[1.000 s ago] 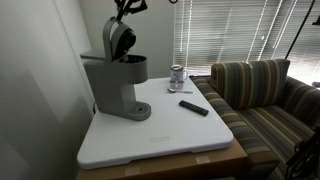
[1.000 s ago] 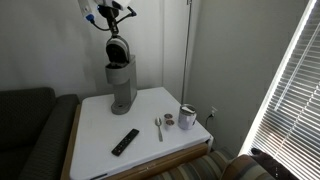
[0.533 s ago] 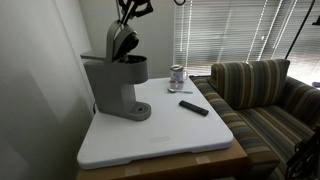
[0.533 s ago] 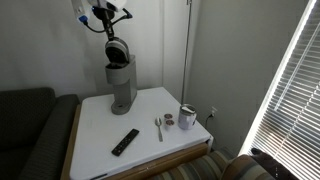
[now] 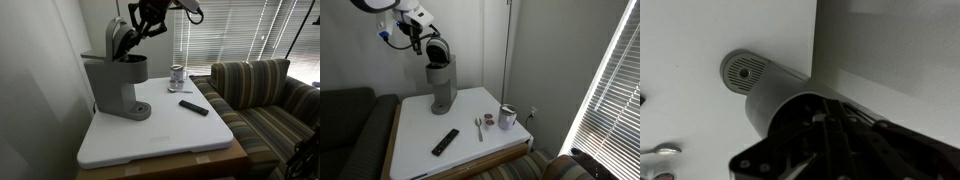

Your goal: Open the top compartment of the coffee machine.

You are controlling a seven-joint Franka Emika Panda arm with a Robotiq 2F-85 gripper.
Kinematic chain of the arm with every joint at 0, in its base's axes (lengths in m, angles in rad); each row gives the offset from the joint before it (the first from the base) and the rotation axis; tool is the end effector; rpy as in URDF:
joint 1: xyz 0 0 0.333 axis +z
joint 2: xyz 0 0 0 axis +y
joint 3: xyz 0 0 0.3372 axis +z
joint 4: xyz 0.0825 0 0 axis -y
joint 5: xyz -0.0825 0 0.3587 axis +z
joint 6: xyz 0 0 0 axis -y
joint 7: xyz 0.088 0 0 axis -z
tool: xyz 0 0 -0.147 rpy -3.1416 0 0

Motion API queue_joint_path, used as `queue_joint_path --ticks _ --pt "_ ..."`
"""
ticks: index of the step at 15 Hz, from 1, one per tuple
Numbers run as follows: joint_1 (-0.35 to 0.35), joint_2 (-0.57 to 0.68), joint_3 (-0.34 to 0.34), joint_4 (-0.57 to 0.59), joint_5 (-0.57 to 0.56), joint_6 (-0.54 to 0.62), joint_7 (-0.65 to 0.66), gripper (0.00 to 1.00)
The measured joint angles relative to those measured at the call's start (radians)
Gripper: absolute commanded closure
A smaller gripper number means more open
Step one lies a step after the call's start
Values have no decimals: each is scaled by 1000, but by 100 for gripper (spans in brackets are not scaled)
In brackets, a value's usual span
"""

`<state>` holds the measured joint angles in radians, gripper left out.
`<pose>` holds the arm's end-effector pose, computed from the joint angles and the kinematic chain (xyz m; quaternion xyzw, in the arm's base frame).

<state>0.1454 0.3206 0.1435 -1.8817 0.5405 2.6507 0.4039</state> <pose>0.6406 0.1783 0.3884 -0.9207 0.2628 -0.1328 0.2560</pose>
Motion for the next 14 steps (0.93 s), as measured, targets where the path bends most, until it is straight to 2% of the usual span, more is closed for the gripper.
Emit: queue_joint_path --ticks 4,5,6,11,14 --pt "0 -79 13 -128 15 26 -3 100" --pt "0 -106 14 -161 15 25 -4 74" --pt "0 -135 14 -194 15 24 -7 73" --pt "0 -285 14 -330 16 -13 -48 38" --pt "0 -349 14 -364 77 -85 -149 18"
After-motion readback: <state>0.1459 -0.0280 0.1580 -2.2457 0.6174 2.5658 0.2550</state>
